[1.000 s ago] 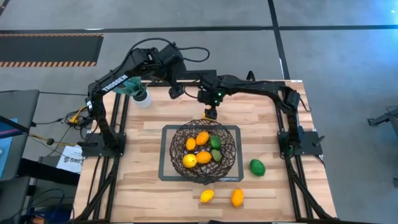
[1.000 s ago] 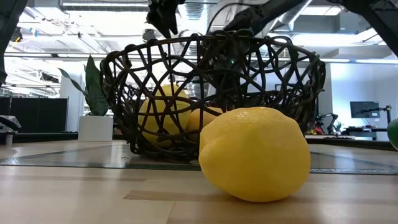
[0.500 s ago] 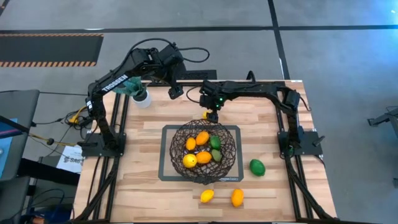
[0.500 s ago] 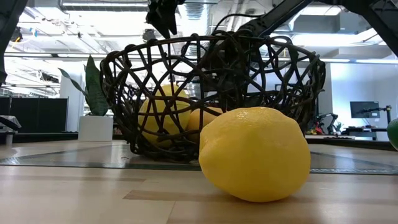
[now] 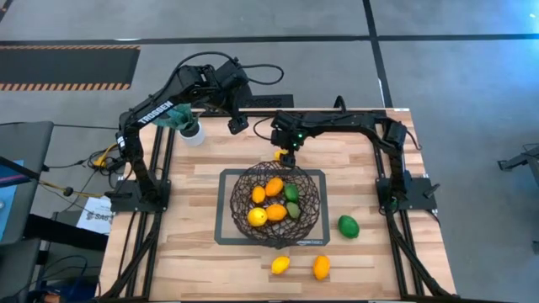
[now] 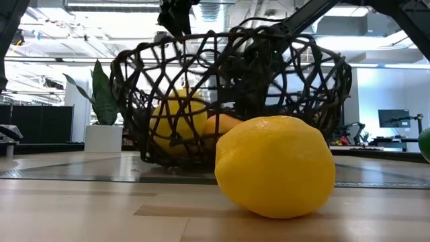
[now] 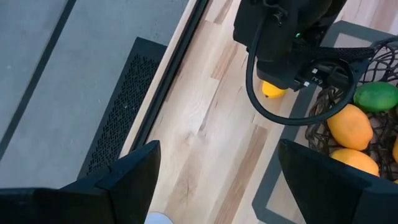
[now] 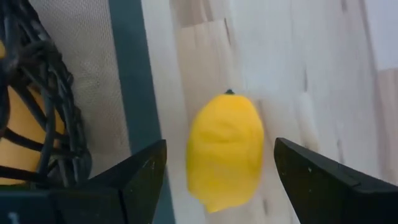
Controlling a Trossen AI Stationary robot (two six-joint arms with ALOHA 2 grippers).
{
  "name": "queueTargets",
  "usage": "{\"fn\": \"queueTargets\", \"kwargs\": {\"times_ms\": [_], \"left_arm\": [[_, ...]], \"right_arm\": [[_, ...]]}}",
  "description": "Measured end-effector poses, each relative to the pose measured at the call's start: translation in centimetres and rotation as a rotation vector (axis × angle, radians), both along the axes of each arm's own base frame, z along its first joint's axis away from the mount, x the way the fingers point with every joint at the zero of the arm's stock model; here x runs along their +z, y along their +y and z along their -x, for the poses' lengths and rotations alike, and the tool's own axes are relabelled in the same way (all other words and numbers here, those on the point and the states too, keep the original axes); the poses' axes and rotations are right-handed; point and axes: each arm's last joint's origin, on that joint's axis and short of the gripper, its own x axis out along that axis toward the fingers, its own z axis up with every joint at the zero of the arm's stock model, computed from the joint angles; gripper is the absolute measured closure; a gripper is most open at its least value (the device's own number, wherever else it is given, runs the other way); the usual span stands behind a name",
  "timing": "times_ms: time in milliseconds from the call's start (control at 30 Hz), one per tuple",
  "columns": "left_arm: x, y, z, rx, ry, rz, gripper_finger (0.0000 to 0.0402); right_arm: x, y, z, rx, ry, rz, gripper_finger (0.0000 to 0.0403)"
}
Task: Build produce basket
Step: Put the top lemon into the basket
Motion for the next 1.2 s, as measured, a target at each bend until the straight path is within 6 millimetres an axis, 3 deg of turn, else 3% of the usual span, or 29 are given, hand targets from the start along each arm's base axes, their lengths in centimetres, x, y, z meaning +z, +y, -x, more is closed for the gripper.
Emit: {"fn": "queueTargets", "kwargs": {"times_ms": [467, 633, 867, 1200], "left_arm": [[0.0, 0.0, 0.0, 0.006, -0.002, 0.003, 0.0091], [0.0, 0.0, 0.0, -0.001, -0.008, 0.015, 0.0091], [-1.8, -0.9, -2.3, -0.086, 0.007, 0.126, 0.0091], [-2.8, -4.6, -5.0, -0.183, 0.039, 0.066, 0.0091]], "right_arm": [[4.0, -1.3, -0.7, 0.043, -0.06, 0.018, 0.0088], [3.3, -2.1, 0.1, 0.037, -0.007, -0.001, 0.0088], [2.0, -1.8, 0.2, 0.04, -0.01, -0.004, 0.0088], [-0.4, -0.7, 0.7, 0.051, -0.004, -0.02, 0.0088]]}}
